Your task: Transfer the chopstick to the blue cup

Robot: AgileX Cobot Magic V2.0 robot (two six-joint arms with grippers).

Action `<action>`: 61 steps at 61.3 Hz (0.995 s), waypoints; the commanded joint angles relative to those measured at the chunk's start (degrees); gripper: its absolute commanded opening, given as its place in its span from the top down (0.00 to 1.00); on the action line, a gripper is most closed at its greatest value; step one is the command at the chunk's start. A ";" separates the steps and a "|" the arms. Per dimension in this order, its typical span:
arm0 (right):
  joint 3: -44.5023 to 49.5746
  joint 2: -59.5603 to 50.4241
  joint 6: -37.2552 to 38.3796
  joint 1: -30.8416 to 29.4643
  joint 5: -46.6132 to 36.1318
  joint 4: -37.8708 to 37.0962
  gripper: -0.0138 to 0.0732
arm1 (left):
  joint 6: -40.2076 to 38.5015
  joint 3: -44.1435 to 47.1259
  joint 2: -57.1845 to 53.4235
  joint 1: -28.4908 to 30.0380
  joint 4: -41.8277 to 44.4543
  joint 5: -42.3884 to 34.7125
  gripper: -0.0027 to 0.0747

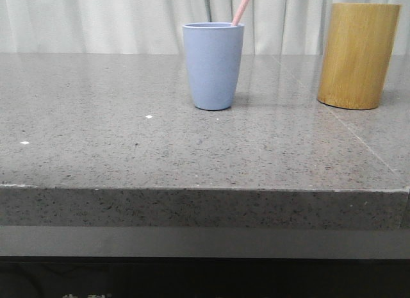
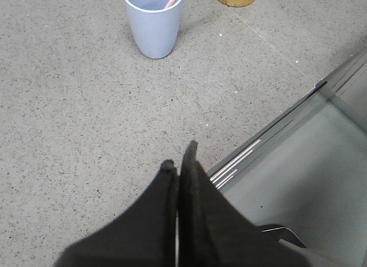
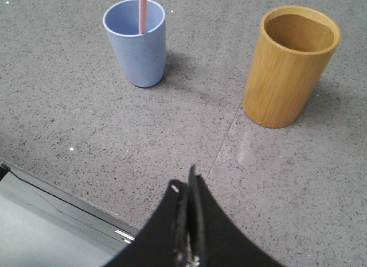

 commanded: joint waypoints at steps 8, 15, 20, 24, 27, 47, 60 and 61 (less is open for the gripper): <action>-1.49 -0.07 0.13 -0.33 -4.46 -0.60 0.92 | -0.01 -1.45 -0.40 0.09 -0.90 -3.77 0.99; -1.49 -0.07 0.13 -0.33 -4.46 -0.60 0.92 | -0.01 -1.45 -0.40 0.09 -0.90 -3.91 0.99; -1.49 -0.07 0.13 -0.33 -4.46 -0.60 0.92 | -0.01 -0.67 -0.73 -0.03 -1.03 -4.21 0.99; -1.49 -0.07 0.13 -0.33 -4.46 -0.60 0.92 | -0.01 1.37 -2.17 0.20 -0.86 -5.80 0.99; -1.49 -0.07 0.13 -0.33 -4.40 -0.60 0.92 | 0.23 3.51 -3.86 0.20 1.94 -8.90 0.99; -1.49 -0.07 0.13 -0.33 -4.34 -0.60 0.92 | 0.23 33.34 -24.23 13.33 7.79 -44.18 0.99; -1.49 -0.07 0.13 -0.33 -4.34 -0.60 0.92 | 0.23 51.36 -39.52 21.04 6.70 -57.05 0.99; -1.49 -0.07 0.13 -0.33 -4.34 -0.60 0.92 | 0.23 52.86 -40.34 21.47 6.70 -57.66 0.99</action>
